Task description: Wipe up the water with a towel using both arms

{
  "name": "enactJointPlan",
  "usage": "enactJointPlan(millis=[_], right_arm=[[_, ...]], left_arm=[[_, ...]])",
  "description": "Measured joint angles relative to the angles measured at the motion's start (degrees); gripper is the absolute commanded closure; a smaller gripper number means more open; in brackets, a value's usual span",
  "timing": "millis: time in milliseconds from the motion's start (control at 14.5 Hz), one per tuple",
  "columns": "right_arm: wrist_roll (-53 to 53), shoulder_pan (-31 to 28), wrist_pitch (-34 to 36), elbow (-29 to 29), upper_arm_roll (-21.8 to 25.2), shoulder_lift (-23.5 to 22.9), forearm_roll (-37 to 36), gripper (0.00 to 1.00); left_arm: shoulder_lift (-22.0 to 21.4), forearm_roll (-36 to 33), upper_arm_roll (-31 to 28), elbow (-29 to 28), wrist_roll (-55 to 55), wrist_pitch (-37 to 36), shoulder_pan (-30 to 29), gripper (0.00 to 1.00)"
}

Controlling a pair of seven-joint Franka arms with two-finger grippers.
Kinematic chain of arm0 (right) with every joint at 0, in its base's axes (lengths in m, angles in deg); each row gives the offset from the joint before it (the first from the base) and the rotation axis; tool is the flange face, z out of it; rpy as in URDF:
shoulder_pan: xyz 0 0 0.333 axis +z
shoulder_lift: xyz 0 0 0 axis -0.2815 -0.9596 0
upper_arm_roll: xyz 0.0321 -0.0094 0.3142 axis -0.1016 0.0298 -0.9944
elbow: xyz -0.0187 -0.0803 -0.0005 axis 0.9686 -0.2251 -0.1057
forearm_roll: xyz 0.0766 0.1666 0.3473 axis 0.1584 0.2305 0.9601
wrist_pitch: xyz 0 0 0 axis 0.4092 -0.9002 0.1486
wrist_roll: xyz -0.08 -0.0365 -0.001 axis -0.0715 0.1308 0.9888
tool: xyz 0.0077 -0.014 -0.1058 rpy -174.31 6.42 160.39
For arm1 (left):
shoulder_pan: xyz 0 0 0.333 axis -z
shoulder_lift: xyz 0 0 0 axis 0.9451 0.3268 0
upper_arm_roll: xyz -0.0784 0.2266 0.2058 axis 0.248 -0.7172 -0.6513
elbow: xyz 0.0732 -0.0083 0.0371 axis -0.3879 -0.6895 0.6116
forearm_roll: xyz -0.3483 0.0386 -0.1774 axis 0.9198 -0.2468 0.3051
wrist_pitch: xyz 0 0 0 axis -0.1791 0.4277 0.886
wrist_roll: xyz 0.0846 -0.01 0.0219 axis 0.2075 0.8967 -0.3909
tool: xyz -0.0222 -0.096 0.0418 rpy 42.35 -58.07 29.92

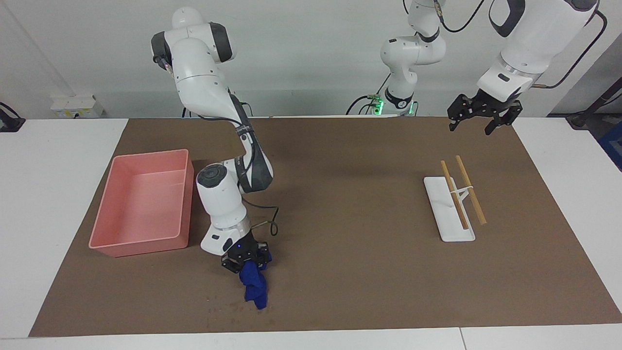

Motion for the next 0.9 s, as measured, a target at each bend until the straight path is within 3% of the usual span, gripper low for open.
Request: enactJointPlan(millis=[207, 484, 898], right_arm=[[0.00, -0.64, 3.74, 1.26, -0.01, 1.53, 0.00, 1.00], [0.00, -1.18, 17.00, 2.92, 0.00, 5.25, 0.00, 1.00], [-0.02, -1.48, 27.42, 17.72, 0.09, 17.83, 0.00, 1.00]], left_arm=[[-0.15, 0.03, 0.03, -0.14, 0.04, -0.05, -0.08, 0.00], [-0.16, 0.04, -0.11, -0.19, 0.04, -0.05, -1.22, 0.00], [-0.16, 0.04, -0.03, -0.20, 0.04, -0.05, -1.25, 0.00]])
